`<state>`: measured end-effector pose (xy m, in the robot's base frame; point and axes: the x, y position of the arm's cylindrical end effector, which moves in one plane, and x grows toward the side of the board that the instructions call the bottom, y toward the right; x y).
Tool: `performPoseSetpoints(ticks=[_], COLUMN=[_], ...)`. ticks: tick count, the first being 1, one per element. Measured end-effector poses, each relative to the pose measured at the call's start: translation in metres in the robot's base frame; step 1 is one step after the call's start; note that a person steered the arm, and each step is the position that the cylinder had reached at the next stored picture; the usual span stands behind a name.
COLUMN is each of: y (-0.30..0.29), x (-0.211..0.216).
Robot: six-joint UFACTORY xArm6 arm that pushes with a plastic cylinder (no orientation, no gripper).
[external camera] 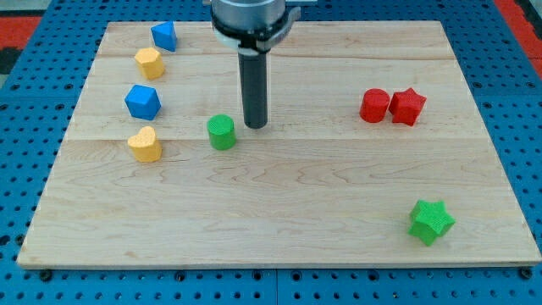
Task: Push the green circle towards the green star
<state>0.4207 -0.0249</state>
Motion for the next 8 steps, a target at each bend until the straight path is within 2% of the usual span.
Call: performPoseSetpoints(ticks=[1, 2, 3, 4, 5, 6, 7, 8], y=[-0.004, -0.052, -0.078, -0.082, -0.1, -0.091, -0.001, 0.031], x=[-0.039, -0.006, 0.007, 0.043, 0.045, 0.078, 0.105, 0.101])
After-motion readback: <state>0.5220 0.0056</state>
